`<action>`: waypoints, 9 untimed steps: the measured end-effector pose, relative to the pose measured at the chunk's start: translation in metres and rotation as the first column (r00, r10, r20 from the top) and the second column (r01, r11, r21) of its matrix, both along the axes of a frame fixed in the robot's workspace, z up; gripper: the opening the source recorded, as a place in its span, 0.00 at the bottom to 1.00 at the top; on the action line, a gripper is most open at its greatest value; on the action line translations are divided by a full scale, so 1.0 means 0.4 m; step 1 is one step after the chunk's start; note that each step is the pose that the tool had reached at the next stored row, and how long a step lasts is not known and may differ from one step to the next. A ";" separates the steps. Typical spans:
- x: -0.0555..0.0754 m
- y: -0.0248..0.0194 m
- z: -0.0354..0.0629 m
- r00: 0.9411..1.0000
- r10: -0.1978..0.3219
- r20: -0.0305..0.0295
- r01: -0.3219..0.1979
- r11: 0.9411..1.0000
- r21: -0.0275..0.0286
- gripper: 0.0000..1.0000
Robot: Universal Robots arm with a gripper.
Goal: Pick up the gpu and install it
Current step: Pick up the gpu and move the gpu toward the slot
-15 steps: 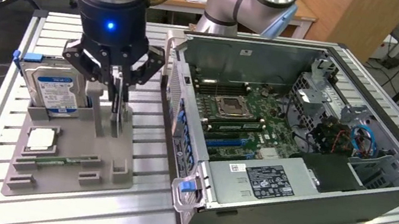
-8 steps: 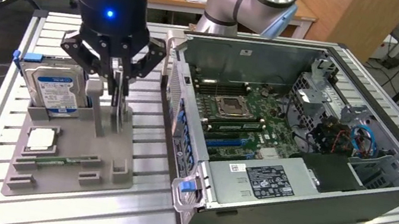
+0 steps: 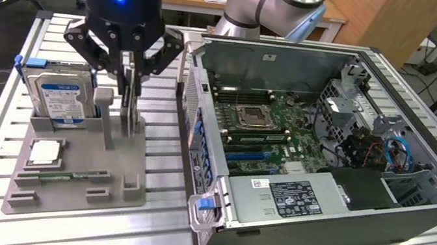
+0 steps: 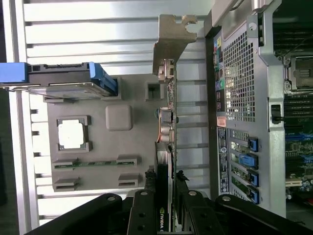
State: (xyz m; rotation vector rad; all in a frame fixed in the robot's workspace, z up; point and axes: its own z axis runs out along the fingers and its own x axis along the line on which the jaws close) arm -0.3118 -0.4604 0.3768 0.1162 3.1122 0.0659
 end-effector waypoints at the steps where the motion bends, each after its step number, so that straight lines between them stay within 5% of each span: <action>1: 0.000 0.000 0.006 1.000 0.000 0.000 0.000 1.000 0.000 0.26; 9: 0.000 0.000 0.054 1.000 0.000 0.000 0.000 1.000 0.000 0.26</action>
